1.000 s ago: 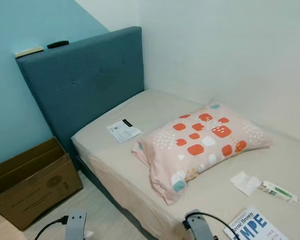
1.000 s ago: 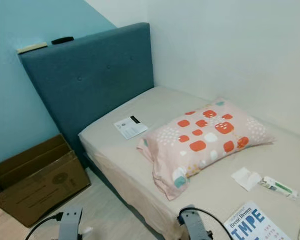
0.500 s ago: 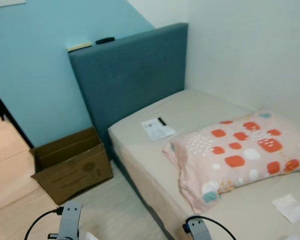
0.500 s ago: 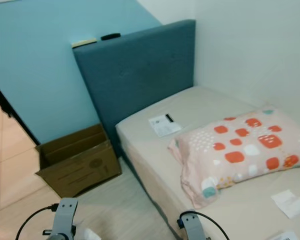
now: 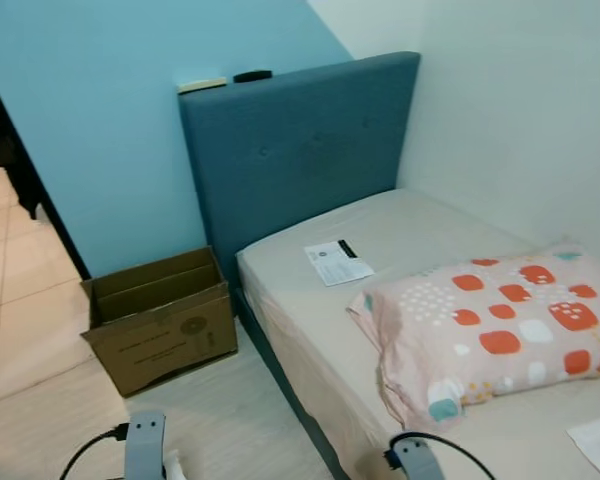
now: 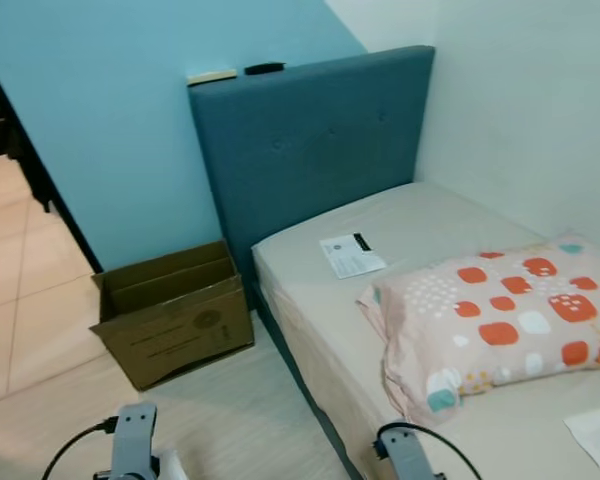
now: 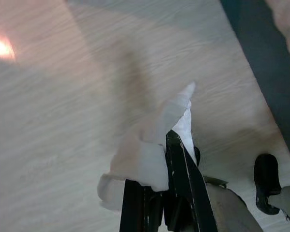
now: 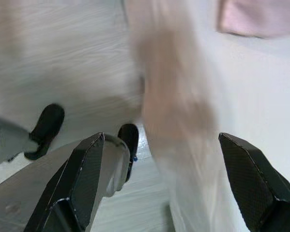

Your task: Clean up the room

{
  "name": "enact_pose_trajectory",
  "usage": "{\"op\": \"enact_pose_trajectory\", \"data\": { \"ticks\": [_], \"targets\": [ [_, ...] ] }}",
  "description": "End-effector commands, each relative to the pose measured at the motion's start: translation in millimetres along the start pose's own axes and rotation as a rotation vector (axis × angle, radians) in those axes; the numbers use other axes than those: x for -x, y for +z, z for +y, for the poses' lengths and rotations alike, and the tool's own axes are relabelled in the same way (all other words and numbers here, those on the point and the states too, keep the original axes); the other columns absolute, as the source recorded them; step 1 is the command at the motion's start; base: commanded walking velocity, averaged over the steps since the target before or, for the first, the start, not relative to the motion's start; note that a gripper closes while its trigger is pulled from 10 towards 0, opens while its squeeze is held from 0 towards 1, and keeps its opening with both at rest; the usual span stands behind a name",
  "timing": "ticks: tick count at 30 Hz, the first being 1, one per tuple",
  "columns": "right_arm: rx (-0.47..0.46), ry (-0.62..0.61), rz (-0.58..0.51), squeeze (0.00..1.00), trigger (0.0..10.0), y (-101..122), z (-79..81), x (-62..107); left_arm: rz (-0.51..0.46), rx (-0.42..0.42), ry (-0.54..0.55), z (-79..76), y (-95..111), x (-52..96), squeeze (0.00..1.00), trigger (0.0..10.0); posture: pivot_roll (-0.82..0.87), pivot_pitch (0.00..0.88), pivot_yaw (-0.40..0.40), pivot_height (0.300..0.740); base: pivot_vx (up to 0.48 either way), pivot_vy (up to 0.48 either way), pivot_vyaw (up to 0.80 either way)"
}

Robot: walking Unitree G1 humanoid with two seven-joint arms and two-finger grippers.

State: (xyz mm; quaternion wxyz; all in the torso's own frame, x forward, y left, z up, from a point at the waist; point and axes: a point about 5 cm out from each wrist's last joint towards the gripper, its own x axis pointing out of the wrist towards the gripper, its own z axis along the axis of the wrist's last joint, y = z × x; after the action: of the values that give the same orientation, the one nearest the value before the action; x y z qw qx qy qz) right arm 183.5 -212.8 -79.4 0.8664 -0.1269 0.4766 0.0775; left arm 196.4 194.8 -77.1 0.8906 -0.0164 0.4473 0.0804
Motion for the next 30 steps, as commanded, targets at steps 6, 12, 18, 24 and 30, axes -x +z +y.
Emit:
{"op": "enact_pose_trajectory", "data": {
  "ticks": [6, 12, 18, 24, 30],
  "targets": [
    [-0.080, -0.011, -0.021, 0.00, 10.0, 4, 4.3, -1.3, -0.004, -0.081, -0.043, -5.9, 8, -1.4, 0.00, 10.0, -0.18, 0.000, 0.069, 0.740, 0.000, 0.000, 0.00],
    [-0.090, -0.007, 0.025, 0.00, 10.0, -13, 12.9, 0.3, -0.015, -0.106, -0.047, -5.2, 14, -2.2, 0.00, 10.0, -0.16, 0.000, 0.069, 0.740, 0.000, 0.000, 0.00],
    [-0.113, -0.026, 0.047, 0.00, 10.0, -21, 9.4, 2.3, 0.020, -0.112, -0.043, -0.9, -1, -0.1, 0.00, 10.0, -0.17, 0.000, 0.077, 0.740, 0.000, 0.000, 0.00],
    [-0.126, -0.042, 0.050, 0.00, 10.0, -25, 5.0, 3.7, 0.040, -0.120, -0.048, -1.7, -10, 1.4, 0.00, 10.0, -0.18, 0.000, 0.077, 0.740, 0.000, 0.000, 0.00],
    [-0.118, -0.043, 0.053, 0.00, 10.0, -26, 3.2, 4.4, 0.036, -0.112, -0.049, -3.8, -7, 0.9, 0.00, 10.0, -0.18, 0.000, 0.065, 0.740, 0.000, 0.000, 0.00]
  ]
}}
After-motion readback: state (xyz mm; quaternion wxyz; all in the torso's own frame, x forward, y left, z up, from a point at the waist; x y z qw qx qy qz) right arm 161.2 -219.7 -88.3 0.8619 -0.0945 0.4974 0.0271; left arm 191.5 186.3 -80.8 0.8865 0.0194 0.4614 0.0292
